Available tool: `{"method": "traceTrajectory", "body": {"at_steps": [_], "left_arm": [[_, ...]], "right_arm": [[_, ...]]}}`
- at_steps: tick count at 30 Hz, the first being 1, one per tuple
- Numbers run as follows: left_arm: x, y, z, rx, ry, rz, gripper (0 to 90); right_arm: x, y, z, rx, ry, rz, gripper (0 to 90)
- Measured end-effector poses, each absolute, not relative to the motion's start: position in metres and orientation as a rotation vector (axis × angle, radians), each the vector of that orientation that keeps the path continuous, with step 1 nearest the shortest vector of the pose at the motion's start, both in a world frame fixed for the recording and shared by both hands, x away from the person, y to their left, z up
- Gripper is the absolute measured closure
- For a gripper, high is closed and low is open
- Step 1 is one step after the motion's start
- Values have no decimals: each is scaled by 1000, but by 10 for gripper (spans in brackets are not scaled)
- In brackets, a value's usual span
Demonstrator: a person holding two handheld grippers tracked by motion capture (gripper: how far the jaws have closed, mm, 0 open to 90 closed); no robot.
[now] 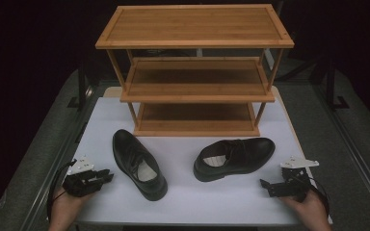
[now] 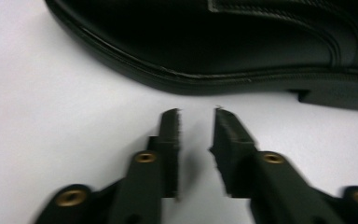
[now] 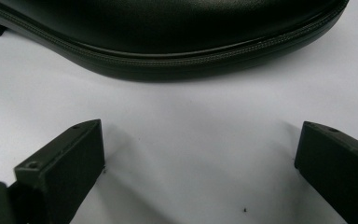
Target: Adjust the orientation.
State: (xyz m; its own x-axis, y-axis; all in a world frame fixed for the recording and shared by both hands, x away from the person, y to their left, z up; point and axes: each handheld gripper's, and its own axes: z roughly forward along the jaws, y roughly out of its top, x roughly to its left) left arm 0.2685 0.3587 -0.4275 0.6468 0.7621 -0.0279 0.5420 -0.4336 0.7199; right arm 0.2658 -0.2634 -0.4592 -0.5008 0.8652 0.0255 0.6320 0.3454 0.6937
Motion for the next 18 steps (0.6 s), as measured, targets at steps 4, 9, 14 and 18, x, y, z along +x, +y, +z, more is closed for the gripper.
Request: {"method": "traceTrajectory", "body": {"at_steps": [4,9,14,18], "left_arm": [[277,364,-419,2126,1056,388,898],[292,370,-408,2102,1087,393,899],[306,373,-402,2097,1098,408,899],[322,375,-395,2091,1104,434,898]], "right_arm": [[266,-263,-459,1323,2267,934,11],[266,-263,-459,1324,2267,935,11],[266,-263,-459,1321,2268,936,11],[266,-264,-459,1321,2268,936,11]]}}
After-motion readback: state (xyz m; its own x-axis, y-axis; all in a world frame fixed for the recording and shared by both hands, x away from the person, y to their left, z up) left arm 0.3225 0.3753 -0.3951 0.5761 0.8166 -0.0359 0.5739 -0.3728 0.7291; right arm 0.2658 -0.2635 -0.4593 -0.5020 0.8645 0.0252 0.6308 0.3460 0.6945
